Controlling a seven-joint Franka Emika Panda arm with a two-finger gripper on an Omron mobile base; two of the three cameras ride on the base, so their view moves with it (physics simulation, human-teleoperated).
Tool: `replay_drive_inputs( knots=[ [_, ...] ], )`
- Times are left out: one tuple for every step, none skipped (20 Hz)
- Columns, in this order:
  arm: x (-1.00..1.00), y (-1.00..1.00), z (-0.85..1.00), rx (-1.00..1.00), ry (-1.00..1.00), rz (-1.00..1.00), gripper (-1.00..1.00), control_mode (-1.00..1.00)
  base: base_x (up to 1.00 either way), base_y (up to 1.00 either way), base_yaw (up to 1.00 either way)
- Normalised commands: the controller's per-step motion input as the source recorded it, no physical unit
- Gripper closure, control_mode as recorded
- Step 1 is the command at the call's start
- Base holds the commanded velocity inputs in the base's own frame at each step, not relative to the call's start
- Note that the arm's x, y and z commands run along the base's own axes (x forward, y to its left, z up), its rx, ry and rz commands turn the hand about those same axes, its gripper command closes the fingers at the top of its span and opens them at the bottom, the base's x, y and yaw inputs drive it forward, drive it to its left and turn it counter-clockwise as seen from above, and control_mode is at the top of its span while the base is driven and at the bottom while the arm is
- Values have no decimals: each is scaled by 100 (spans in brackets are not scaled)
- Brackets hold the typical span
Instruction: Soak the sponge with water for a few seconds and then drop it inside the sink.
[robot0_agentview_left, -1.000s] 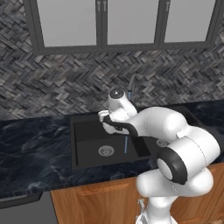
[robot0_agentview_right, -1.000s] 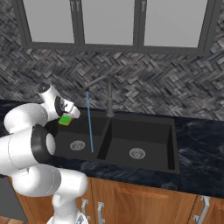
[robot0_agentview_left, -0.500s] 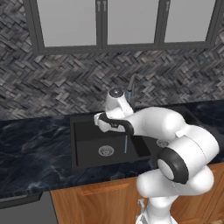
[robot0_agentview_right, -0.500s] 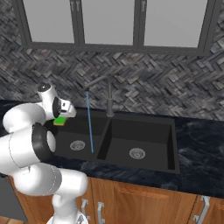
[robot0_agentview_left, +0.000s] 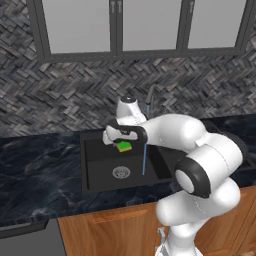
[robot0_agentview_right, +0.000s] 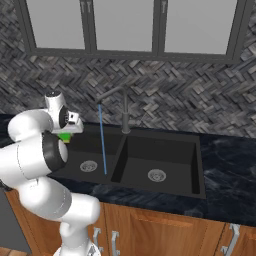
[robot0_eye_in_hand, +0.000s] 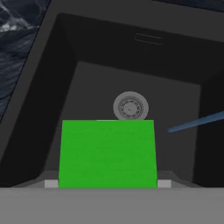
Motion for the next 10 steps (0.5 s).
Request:
replay_drive_inputs(
  knots=[
    [0, 1, -9, -1, 0, 0, 100, -100, 0, 0, 0],
    [0, 4, -13, -2, 0, 0, 100, -100, 0, 0, 0],
    [0, 2, -14, -3, 0, 0, 100, -100, 0, 0, 0],
    [0, 3, -14, -4, 0, 0, 100, -100, 0, 0, 0],
    [0, 4, -17, -4, 0, 0, 100, -100, 0, 0, 0],
    [0, 3, -21, -4, 0, 0, 100, -100, 0, 0, 0],
    [0, 0, -28, -3, 0, 0, 100, -100, 0, 0, 0],
    [0, 0, -35, -2, 0, 0, 100, -100, 0, 0, 0],
    [0, 1, -44, 0, 0, 0, 100, -100, 0, 0, 0],
    [0, 2, -46, 0, 0, 0, 100, -100, 0, 0, 0]
  ],
)
